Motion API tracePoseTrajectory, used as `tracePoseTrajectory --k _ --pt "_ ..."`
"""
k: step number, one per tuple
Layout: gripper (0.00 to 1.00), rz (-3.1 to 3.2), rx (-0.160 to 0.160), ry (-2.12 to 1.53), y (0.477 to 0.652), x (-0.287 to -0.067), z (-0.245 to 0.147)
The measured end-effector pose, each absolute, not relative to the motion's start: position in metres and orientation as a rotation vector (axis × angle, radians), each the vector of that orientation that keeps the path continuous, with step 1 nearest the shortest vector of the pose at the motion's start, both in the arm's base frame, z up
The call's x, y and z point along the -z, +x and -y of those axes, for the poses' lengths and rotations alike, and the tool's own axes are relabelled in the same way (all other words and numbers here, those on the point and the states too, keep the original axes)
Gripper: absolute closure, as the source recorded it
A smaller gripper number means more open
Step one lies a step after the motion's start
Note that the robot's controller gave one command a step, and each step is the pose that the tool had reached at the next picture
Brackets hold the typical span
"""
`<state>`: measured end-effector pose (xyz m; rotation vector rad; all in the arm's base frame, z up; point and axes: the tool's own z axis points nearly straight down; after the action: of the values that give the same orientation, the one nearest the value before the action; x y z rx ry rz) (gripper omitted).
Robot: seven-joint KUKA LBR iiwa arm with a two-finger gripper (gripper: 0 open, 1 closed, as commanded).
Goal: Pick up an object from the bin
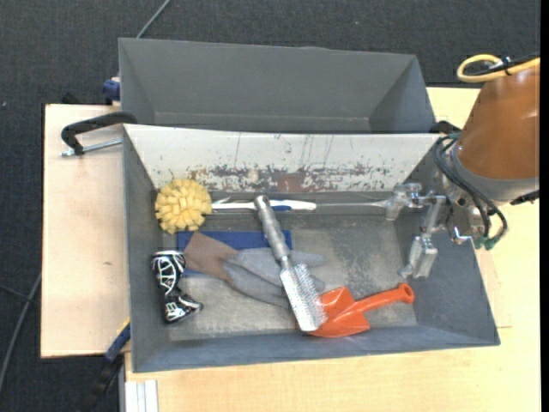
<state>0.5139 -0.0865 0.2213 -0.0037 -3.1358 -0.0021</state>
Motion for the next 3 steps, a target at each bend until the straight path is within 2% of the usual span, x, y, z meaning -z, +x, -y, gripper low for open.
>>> tracePoseTrajectory --k 1,3 --pt "0.0 3.145 0.0 0.0 0.516 -0.226 0.086" --pt "0.0 3.093 0.001 0.567 0.495 -0.16 0.082"
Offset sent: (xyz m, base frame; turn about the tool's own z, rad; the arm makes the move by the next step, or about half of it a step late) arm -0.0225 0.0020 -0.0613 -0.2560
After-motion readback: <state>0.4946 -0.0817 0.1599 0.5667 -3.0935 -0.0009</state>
